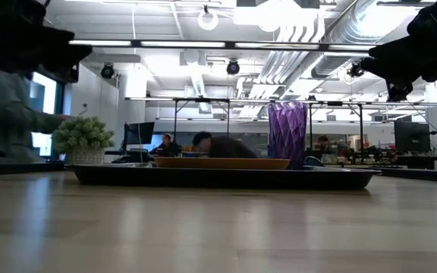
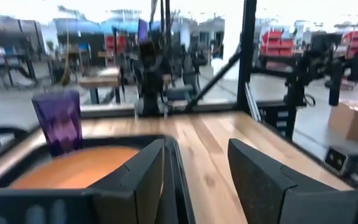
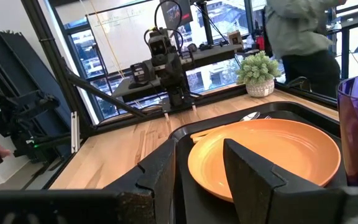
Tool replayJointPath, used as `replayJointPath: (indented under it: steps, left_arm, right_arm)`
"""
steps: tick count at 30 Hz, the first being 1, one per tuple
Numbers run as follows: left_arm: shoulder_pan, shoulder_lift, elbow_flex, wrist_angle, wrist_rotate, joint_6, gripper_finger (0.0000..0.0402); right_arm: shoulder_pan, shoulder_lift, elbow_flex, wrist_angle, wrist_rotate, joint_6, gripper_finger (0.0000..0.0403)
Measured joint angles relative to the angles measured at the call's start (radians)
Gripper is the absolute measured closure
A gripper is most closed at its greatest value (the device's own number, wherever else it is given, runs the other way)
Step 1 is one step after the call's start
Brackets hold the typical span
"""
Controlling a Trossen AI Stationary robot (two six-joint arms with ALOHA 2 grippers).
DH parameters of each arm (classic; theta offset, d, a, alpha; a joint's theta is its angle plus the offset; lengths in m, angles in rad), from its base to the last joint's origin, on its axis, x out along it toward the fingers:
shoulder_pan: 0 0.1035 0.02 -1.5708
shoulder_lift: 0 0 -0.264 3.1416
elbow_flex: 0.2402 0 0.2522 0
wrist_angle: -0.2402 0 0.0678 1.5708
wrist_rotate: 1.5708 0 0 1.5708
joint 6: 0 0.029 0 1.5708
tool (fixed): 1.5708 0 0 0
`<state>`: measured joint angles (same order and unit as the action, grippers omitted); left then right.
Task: Pick and place plate/cup/fork/spoon on tray
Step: Return to Home Position
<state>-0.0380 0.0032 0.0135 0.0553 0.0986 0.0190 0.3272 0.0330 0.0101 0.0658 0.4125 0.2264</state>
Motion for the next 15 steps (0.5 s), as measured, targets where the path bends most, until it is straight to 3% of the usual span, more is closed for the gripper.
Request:
replayJointPath:
  steps: [15]
  left_arm:
    - [0.0, 0.01, 0.003, -0.035, -0.031, -0.016, 0.0231]
  right_arm:
    - [0.0, 0.0, 0.0, 0.0, 0.0, 0.0, 0.0277]
